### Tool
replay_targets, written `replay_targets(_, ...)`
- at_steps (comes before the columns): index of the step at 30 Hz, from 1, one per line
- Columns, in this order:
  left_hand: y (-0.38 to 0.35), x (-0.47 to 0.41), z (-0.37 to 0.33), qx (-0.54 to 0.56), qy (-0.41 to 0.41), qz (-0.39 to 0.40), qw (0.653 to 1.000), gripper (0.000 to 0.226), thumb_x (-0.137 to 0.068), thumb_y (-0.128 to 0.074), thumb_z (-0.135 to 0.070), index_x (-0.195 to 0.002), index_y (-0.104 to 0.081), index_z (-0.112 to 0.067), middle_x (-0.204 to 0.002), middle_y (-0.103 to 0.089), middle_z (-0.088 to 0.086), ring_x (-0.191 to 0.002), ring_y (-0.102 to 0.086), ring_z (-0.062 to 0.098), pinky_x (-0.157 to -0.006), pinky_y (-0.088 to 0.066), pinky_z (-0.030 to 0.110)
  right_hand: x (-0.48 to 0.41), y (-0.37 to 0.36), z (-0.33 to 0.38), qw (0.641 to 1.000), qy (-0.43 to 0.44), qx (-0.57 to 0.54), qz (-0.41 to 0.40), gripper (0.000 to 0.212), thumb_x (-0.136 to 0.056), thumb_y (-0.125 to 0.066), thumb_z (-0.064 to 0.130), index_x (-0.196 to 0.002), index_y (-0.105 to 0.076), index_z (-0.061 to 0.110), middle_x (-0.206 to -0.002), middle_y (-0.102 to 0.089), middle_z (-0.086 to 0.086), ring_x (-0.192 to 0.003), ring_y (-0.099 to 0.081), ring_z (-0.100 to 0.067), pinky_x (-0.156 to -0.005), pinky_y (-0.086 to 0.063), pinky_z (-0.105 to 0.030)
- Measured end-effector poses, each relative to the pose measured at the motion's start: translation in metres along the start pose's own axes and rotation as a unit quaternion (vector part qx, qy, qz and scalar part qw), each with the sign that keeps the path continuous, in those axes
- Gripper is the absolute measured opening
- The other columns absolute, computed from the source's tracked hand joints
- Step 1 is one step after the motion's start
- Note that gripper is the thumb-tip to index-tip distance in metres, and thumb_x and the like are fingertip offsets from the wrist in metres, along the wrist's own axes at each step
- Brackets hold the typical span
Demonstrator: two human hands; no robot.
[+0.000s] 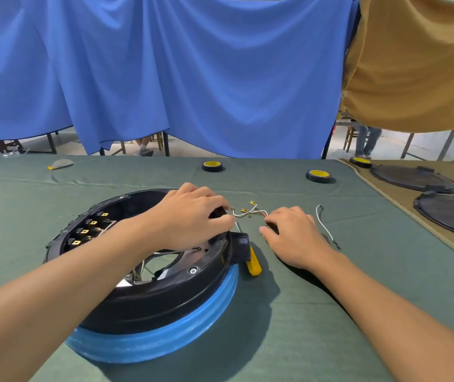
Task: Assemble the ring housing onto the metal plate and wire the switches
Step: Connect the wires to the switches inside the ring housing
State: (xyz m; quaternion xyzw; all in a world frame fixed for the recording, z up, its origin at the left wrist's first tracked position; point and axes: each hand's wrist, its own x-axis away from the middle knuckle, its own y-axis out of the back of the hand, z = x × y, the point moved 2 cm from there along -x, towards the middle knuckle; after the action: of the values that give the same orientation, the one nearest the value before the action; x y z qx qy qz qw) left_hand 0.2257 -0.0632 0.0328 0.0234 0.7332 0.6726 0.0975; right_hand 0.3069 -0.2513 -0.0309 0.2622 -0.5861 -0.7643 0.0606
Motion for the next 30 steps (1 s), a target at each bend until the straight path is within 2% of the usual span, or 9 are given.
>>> replay_targets(5, -0.003, 0.001, -0.001, 0.007, 0.001, -0.019, 1.000, 0.046, -0.098, -0.030, -0.053, -0.135, -0.050, -0.034, -0.143, -0.046, -0.006, -0.134, -0.030, 0.023, -0.107, -0.027, 0.041, -0.004, 0.004, 0.002, 0.999, 0.009, 0.005, -0.032, 0.030, -0.095, -0.046, 0.043, -0.112, -0.068, 0.031, -0.119, -0.064, 0.004, -0.114, -0.048, -0.023, -0.086, -0.031, -0.036)
replay_targets(8, -0.004, 0.002, -0.003, 0.012, 0.005, -0.028, 1.000, 0.044, -0.098, -0.031, -0.052, -0.132, -0.051, -0.033, -0.142, -0.046, -0.007, -0.134, -0.029, 0.022, -0.106, -0.026, 0.042, -0.019, 0.011, 0.003, 0.999, -0.018, -0.009, -0.049, 0.034, -0.096, -0.046, 0.045, -0.118, -0.065, 0.028, -0.121, -0.063, 0.000, -0.118, -0.048, -0.026, -0.092, -0.037, -0.040)
replay_targets(11, -0.004, 0.002, -0.003, 0.014, 0.009, -0.024, 1.000, 0.043, -0.099, -0.031, -0.051, -0.132, -0.051, -0.033, -0.142, -0.046, -0.007, -0.135, -0.027, 0.022, -0.107, -0.025, 0.042, -0.033, 0.009, 0.002, 0.998, -0.066, -0.002, -0.023, 0.038, -0.096, -0.048, 0.044, -0.108, -0.070, 0.016, -0.111, -0.066, -0.007, -0.114, -0.049, -0.031, -0.088, -0.043, -0.040)
replay_targets(13, -0.004, 0.002, -0.003, 0.013, 0.007, -0.027, 1.000, 0.043, -0.099, -0.031, -0.052, -0.132, -0.051, -0.034, -0.142, -0.046, -0.008, -0.136, -0.027, 0.021, -0.108, -0.024, 0.041, -0.037, 0.002, 0.003, 0.997, -0.077, 0.015, -0.012, 0.031, -0.096, -0.051, 0.039, -0.101, -0.070, 0.015, -0.107, -0.067, -0.007, -0.111, -0.050, -0.030, -0.086, -0.043, -0.039)
replay_targets(19, -0.003, 0.001, -0.002, 0.009, 0.010, -0.016, 1.000, 0.051, -0.093, -0.026, -0.061, -0.130, -0.051, -0.036, -0.141, -0.045, -0.010, -0.134, -0.027, 0.020, -0.107, -0.023, 0.041, -0.038, 0.003, 0.003, 0.992, -0.070, -0.016, -0.100, 0.017, -0.091, -0.064, 0.036, -0.089, -0.074, 0.022, -0.099, -0.069, 0.000, -0.104, -0.052, -0.024, -0.077, -0.036, -0.033)
replay_targets(21, -0.003, 0.002, -0.002, 0.014, 0.009, -0.016, 1.000, 0.048, -0.097, -0.027, -0.061, -0.132, -0.051, -0.037, -0.142, -0.045, -0.010, -0.136, -0.026, 0.019, -0.108, -0.022, 0.041, -0.038, 0.007, 0.001, 0.991, -0.065, -0.051, -0.108, 0.015, -0.090, -0.066, 0.033, -0.087, -0.075, 0.021, -0.098, -0.070, -0.002, -0.103, -0.054, -0.025, -0.075, -0.037, -0.031)
replay_targets(24, 0.001, 0.006, -0.003, 0.078, 0.022, -0.020, 0.997, 0.059, -0.094, -0.023, -0.065, -0.138, -0.047, -0.034, -0.144, -0.045, -0.009, -0.138, -0.027, 0.018, -0.112, -0.021, 0.041, -0.036, 0.021, 0.002, 0.978, -0.055, -0.150, -0.132, 0.012, -0.088, -0.067, 0.028, -0.083, -0.074, 0.019, -0.088, -0.072, 0.000, -0.094, -0.061, -0.022, -0.077, -0.047, -0.032)
replay_targets(27, 0.008, 0.006, 0.001, 0.150, 0.038, -0.101, 0.983, 0.051, -0.100, -0.033, -0.052, -0.141, -0.046, -0.024, -0.140, -0.052, -0.005, -0.133, -0.042, 0.016, -0.113, -0.029, 0.041, -0.031, 0.040, 0.013, 0.955, -0.029, -0.251, -0.157, 0.011, -0.085, -0.071, 0.025, -0.075, -0.073, 0.020, -0.069, -0.068, 0.007, -0.072, -0.062, -0.013, -0.072, -0.049, -0.029)
replay_targets(30, 0.014, 0.007, 0.005, 0.198, 0.037, -0.196, 0.960, 0.037, -0.101, -0.047, -0.036, -0.134, -0.052, -0.020, -0.120, -0.063, -0.006, -0.112, -0.057, 0.012, -0.096, -0.040, 0.024, -0.022, 0.056, 0.030, 0.924, 0.020, -0.371, -0.090, 0.012, -0.084, -0.073, 0.020, -0.072, -0.072, 0.022, -0.066, -0.070, 0.004, -0.064, -0.061, -0.008, -0.070, -0.051, -0.026)
